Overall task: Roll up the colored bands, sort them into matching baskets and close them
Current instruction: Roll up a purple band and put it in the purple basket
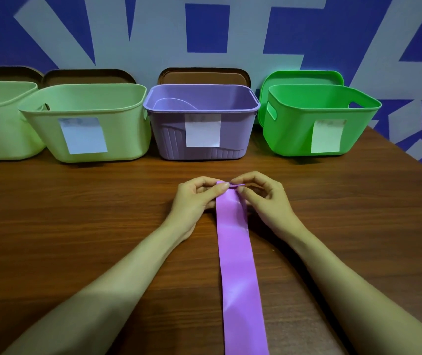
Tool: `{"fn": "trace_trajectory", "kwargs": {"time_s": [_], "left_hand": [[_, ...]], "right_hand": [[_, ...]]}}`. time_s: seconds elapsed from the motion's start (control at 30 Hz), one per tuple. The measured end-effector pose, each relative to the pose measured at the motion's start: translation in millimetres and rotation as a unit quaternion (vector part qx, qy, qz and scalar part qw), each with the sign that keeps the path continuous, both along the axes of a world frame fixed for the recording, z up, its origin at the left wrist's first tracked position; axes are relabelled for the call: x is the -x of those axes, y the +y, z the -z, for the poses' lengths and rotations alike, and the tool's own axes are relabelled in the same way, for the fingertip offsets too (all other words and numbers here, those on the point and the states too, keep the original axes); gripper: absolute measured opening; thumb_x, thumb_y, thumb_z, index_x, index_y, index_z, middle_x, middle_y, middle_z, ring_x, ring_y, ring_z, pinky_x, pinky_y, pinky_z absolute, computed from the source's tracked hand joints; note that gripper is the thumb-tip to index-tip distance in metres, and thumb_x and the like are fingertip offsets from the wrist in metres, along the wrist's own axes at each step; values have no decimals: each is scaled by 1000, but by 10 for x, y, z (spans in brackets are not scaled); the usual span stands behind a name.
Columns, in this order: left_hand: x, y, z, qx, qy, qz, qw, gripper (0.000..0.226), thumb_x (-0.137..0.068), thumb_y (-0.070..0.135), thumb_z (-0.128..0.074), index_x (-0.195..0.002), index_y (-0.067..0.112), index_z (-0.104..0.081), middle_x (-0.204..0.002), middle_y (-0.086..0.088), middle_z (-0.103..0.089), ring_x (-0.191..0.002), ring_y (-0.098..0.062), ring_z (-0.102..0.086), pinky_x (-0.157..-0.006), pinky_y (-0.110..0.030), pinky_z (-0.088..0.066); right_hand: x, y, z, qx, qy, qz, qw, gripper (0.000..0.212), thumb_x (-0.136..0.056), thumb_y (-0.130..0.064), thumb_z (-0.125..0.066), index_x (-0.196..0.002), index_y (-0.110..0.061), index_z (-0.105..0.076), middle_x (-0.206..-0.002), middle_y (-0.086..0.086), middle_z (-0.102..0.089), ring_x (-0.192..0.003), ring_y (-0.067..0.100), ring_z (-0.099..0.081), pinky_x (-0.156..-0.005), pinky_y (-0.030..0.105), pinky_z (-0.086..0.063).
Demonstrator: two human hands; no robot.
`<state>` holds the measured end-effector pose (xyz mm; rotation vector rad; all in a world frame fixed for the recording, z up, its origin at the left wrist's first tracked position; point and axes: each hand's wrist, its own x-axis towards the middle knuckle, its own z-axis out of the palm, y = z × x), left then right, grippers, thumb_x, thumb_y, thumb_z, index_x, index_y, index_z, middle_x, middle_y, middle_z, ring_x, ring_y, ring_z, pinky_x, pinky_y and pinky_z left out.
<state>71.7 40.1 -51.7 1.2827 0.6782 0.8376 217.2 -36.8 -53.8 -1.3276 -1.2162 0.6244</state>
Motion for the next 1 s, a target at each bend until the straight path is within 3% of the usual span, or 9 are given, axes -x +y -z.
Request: {"fn": "trace_trajectory", "kwargs": {"time_s": [0.1,0.17,0.27,0.37,0.5,0.7,0.83,1.0], "left_hand": [[-2,-2,-2,-16,-1,-11,1000,5,-84,9,-68,-88,9,-71,-85,-7,-73,-80,-16,-69,-71,-22,-56],[-4,-7,-8,-27,3,-13,1000,5,-84,9,-68,-89,9,-71,-83,-5,-72,-79,-14,-69,-69,-21,-56],[-6,-9,-11,-34,15,-18,999,4,-84,10,-69,-88,11,-71,-83,-4,-72,-79,-14,-69,-69,-22,-56],[-1,-9,-5,-45,25,-21,998,5,-83,11,-70,-89,11,-71,-84,-5,-71,-82,-14,-69,-70,-24,-56],[6,1,-5,-34,19,-9,999,8,-83,9,-70,-90,13,-72,-88,-4,-72,-86,-16,-69,-74,-28,-57],[24,35,2,0,14,13,1000,14,-84,6,-67,-93,16,-71,-94,-6,-71,-92,-20,-69,-79,-30,-56],[31,54,-6,-5,9,36,999,20,-82,-3,-65,-94,12,-69,-93,-3,-71,-88,-14,-68,-76,-23,-55],[20,52,-4,-12,18,48,999,17,-81,2,-69,-94,12,-67,-89,-3,-70,-85,-11,-67,-75,-21,-54]], "right_hand": [[-1,6,-22,29,100,-30,994,17,-86,-18,-65,-102,-24,-65,-97,-1,-67,-85,8,-64,-69,24,-53],[3,15,-24,45,98,-16,994,12,-89,-28,-63,-93,-18,-67,-81,0,-65,-72,8,-61,-64,23,-51],[4,16,-11,51,70,-2,996,16,-93,-23,-58,-85,-12,-68,-63,-7,-60,-61,6,-56,-58,20,-48],[6,14,-17,45,73,11,996,15,-94,-16,-57,-87,-9,-68,-62,-9,-64,-58,1,-59,-54,16,-48],[9,11,-18,46,72,21,996,14,-93,-15,-58,-89,-8,-70,-72,0,-67,-63,4,-62,-56,19,-51],[5,-20,-32,38,114,6,993,10,-88,-7,-64,-96,-4,-69,-77,-2,-69,-68,4,-62,-59,17,-49],[-3,-25,-30,42,132,10,990,12,-84,-2,-67,-92,-11,-71,-88,3,-73,-82,13,-66,-75,30,-54],[-9,-39,-28,31,120,11,992,14,-82,0,-68,-88,-13,-72,-87,-1,-74,-84,11,-67,-76,27,-54]]}}
